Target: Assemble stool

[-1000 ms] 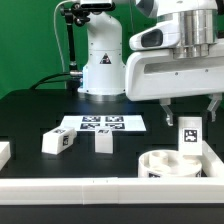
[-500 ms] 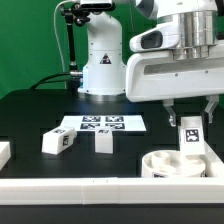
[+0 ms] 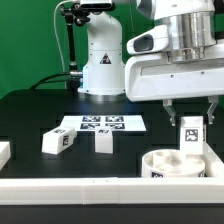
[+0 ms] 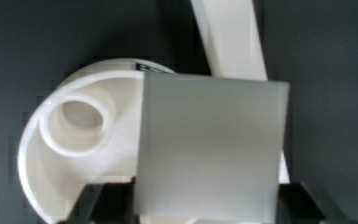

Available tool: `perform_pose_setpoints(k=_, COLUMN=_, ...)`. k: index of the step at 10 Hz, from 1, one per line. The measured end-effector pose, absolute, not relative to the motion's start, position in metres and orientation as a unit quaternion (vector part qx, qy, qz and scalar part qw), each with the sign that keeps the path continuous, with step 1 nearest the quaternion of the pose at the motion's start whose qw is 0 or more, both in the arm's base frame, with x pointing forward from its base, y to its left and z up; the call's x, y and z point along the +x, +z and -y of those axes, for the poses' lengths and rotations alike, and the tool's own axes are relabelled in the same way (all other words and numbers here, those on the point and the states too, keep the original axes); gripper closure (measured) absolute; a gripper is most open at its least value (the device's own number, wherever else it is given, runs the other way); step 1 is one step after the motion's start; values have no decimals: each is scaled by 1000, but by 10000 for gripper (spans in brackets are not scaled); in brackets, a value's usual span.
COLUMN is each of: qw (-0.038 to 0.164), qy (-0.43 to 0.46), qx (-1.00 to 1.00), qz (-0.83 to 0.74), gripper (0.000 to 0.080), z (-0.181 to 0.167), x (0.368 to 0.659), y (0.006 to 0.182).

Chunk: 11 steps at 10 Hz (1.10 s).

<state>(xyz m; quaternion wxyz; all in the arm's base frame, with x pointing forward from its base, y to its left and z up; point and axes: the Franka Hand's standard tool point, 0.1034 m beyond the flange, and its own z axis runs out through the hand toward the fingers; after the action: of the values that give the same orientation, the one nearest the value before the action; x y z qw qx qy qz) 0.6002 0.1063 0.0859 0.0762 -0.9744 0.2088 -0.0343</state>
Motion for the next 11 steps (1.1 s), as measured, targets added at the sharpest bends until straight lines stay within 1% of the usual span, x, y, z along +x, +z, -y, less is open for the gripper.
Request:
perform_pose_setpoints(k=3, qw=102, qy=-16, qx=-939, qz=-328, gripper=459, z=-107, x=608, y=85)
perform_pose_setpoints(k=9, qw=109, qy=0, qx=-879, qz=-464, gripper=459, z=-111, x=609, y=86)
perform_pose_setpoints(k=10, qw=126, qy=1, qx=-852, qz=-508, gripper=459, z=-109, x=612, y=87)
perform_pose_setpoints(k=11, qw=139, qy=3, qx=-834, qz=-534, gripper=459, z=-107, x=613, y=87)
